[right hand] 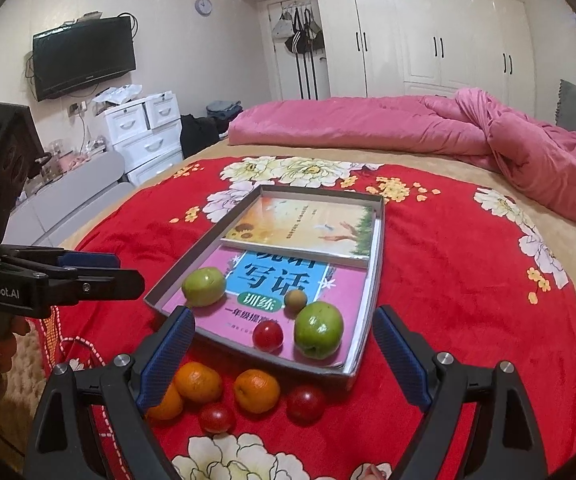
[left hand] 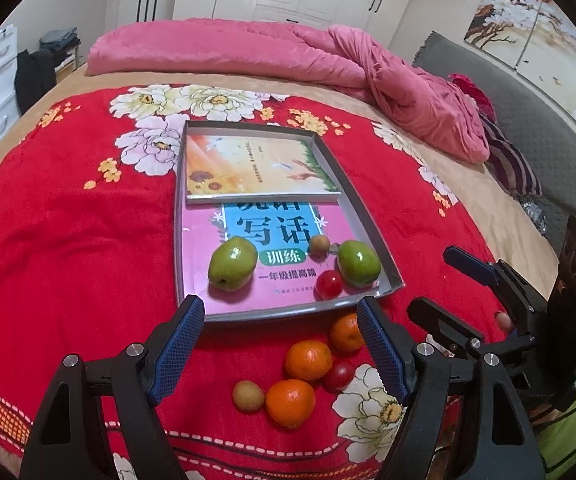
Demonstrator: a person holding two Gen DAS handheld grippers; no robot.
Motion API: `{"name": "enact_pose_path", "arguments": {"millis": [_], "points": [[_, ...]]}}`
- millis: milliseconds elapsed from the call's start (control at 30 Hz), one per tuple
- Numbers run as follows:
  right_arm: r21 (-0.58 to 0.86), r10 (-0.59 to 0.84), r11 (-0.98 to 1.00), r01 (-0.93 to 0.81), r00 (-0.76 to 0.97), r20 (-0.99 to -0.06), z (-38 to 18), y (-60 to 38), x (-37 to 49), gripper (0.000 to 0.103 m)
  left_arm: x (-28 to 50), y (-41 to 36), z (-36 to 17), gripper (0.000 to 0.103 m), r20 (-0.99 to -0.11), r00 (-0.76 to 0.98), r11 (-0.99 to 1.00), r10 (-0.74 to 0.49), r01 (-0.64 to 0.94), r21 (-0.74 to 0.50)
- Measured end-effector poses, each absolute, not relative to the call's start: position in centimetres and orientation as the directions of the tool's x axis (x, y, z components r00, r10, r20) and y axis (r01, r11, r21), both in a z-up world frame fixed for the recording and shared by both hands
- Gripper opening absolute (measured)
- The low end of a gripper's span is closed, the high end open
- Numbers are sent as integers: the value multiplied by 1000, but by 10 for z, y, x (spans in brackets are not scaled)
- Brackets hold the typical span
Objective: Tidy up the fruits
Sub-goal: 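Withdraw both open tools from the tray toward the remaining fruit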
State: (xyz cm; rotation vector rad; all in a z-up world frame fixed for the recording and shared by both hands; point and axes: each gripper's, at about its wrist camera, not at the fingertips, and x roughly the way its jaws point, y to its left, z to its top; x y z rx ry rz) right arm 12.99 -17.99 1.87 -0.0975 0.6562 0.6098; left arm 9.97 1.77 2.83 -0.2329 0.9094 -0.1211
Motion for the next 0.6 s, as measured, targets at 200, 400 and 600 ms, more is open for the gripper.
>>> {"name": "enact_pose_path", "arguments": {"millis": [200, 400, 600], "points": [[99, 503, 814, -573, 609, -613, 15, -175, 122, 90, 93, 15, 28, 80, -770, 603, 968, -207, 13, -250], [95, 501, 810, -578, 599, -625, 13, -173, 116, 90, 86, 13, 27, 80, -776, 595, 969, -209, 21, -245], [91, 493, 809, -581, 585, -644, 10, -171, 112, 90, 77, 9, 22, 80, -787, 579, 970, -214, 32, -241]]}}
